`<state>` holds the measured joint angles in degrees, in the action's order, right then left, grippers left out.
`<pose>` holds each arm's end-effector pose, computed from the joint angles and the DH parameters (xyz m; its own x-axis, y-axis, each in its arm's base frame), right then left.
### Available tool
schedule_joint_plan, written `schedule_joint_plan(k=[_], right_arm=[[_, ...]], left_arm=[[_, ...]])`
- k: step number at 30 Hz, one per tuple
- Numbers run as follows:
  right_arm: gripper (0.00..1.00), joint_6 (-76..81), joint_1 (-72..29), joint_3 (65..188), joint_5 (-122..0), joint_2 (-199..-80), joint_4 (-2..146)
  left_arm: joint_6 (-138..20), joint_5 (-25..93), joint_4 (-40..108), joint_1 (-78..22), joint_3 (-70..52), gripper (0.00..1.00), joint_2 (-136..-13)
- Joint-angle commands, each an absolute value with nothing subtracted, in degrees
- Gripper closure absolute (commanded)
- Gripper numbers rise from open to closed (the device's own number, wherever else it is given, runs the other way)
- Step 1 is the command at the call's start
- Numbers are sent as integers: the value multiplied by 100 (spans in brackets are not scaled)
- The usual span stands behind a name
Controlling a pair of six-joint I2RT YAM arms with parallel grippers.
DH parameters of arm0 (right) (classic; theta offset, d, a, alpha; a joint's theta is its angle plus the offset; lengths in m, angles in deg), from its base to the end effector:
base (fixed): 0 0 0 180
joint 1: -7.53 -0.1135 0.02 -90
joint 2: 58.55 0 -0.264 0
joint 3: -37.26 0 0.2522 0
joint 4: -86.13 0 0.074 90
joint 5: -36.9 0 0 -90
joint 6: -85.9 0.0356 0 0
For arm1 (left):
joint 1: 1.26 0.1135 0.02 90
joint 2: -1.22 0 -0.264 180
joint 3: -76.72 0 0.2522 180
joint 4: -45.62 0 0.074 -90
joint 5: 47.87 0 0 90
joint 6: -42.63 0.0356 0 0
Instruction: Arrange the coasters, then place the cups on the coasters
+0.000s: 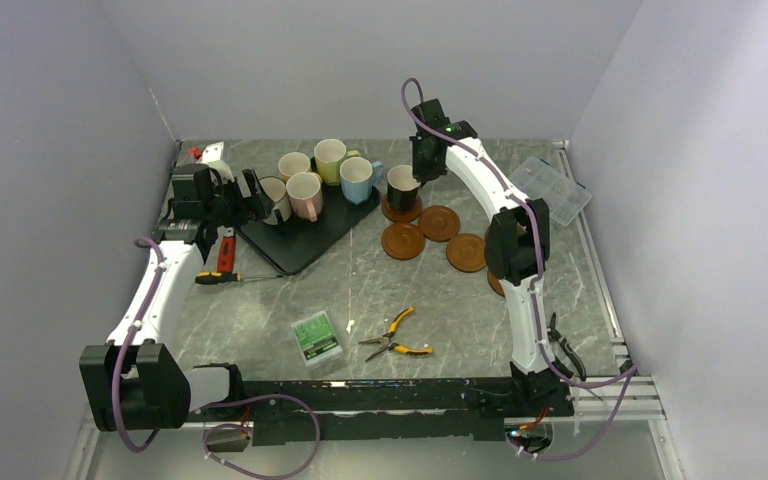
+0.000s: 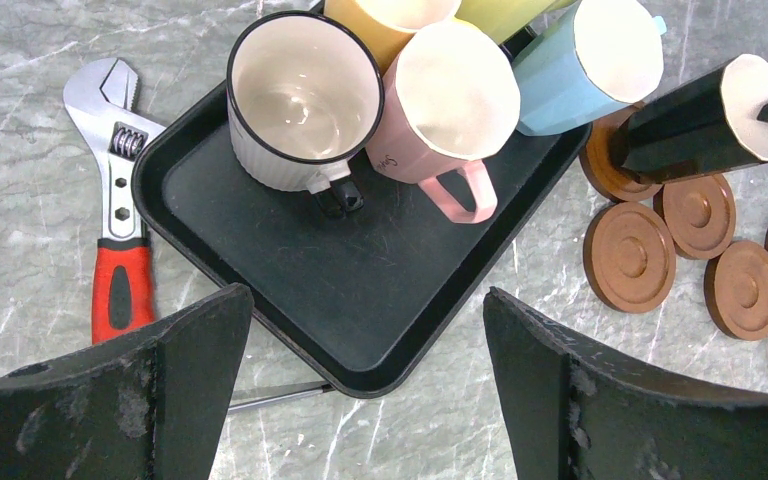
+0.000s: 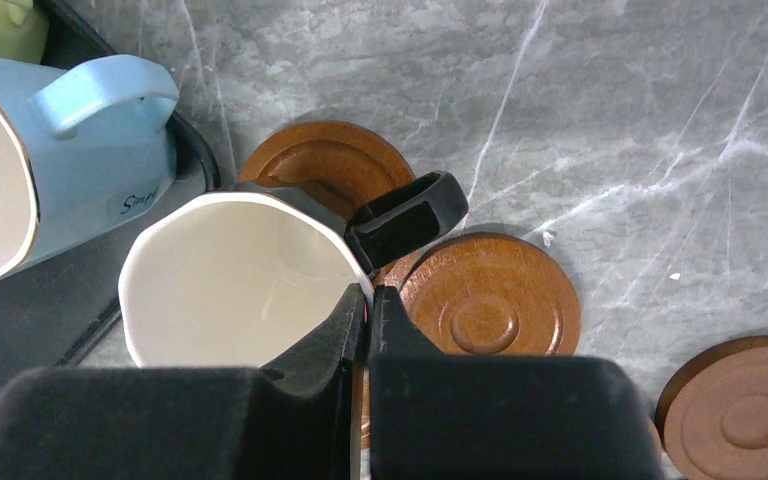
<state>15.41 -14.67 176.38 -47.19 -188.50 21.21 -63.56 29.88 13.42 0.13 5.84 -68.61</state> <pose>0.4644 0.1856 0.2656 -0.8290 0.0205 -0.5589 -0.0481 0.9930 0.1077 0.2743 -0.0009 0.3097 -0.5406 -0.2857 -0.7913 0.0074 0.9389 -0.3440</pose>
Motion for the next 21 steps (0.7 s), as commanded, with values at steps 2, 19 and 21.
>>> schedule_joint_plan(k=[2, 19, 21], right_arm=[[100, 1673, -1491, 18078, -4608, -18789, 2346], [100, 1656, -1504, 18114, -4603, -18915, 2316], [100, 1662, -1504, 18088, -4622, -18895, 2331]], left_arm=[[-6341, 2829, 1463, -12, 574, 8, -6759], [-6350, 2807, 1472, -7, 574, 8, -6751], [-6352, 2804, 1470, -5, 574, 8, -6750]])
